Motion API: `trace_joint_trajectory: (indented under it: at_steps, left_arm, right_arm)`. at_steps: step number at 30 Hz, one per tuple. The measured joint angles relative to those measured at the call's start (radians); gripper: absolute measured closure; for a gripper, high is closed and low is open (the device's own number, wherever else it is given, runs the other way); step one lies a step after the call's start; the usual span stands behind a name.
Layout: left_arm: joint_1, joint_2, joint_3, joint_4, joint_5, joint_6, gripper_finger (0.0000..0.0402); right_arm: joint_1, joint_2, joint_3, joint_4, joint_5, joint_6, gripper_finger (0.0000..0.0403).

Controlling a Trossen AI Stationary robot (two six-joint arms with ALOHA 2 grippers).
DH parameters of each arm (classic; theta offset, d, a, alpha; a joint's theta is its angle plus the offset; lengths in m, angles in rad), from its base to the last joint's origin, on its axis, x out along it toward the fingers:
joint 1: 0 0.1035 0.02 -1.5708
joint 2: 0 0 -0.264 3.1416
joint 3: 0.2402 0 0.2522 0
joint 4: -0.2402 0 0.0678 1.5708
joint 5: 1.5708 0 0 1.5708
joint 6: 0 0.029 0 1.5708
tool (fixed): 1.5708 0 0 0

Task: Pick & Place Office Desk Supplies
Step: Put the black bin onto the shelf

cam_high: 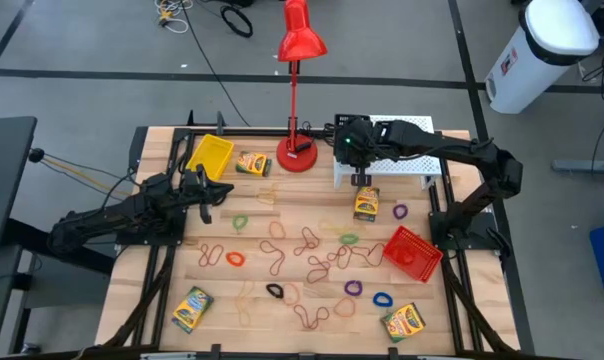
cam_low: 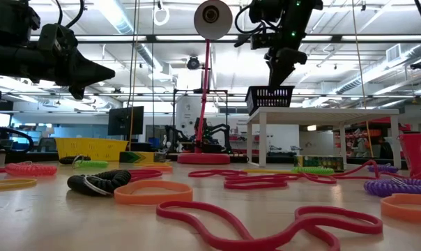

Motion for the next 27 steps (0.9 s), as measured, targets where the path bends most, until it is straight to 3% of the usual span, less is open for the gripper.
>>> trace_joint_trajectory:
  at_steps: [9, 19, 27]
  left_arm:
    - [0.000, 0.000, 0.000, 0.000, 0.000, 0.000, 0.0394]
    - [0.000, 0.000, 0.000, 0.000, 0.000, 0.000, 0.0394]
    - [0.000, 0.000, 0.000, 0.000, 0.000, 0.000, 0.0394]
  right_arm:
    - [0.000, 0.000, 0.000, -0.002, 0.000, 0.002, 0.0379]
    - [0.000, 0.001, 0.000, -0.004, 0.000, 0.002, 0.0348]
    - [0.056, -0.022, 0.002, 0.073, 0.116, 0.001, 0.0311]
